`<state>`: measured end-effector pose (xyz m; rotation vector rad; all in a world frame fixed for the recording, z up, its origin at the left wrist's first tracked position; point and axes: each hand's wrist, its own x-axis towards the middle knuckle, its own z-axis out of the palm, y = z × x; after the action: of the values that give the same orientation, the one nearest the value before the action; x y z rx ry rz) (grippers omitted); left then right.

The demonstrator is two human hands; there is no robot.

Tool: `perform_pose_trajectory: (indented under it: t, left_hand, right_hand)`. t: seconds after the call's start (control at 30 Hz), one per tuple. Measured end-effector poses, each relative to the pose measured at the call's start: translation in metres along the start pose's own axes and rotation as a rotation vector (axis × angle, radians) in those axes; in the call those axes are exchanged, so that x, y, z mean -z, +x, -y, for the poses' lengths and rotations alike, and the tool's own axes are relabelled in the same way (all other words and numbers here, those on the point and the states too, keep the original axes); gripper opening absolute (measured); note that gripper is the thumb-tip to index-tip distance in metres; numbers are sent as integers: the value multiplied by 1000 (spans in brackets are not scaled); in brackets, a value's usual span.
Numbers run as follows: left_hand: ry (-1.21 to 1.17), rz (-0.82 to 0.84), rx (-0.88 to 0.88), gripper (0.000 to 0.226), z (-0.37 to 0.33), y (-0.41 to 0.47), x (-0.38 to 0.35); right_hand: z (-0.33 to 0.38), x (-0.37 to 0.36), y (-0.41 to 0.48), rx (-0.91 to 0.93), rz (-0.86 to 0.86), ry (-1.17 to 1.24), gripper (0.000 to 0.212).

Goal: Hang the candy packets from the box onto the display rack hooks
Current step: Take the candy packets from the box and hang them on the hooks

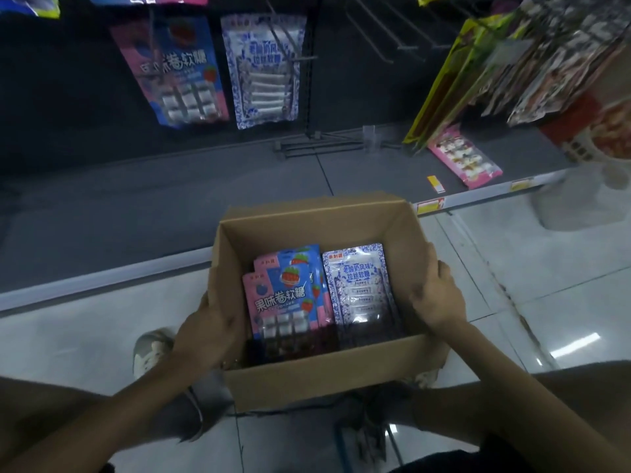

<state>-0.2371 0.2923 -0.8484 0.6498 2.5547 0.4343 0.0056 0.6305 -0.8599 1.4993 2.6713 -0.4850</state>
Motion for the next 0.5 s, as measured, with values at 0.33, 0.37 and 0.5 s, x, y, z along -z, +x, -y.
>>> perform_pose_trajectory:
  t: [0.33, 0.37, 0.5]
  left_hand:
    - [-32, 86, 165, 31, 3, 40, 12]
    - [-38, 98, 159, 30, 4, 40, 12]
    - [-174, 91, 210, 31, 22, 33, 13]
  right_hand:
    - [8, 4, 23, -237, -54, 7, 27]
    - [10, 5, 23, -250, -57, 3, 25]
    - [24, 8, 23, -253, -76, -1, 24]
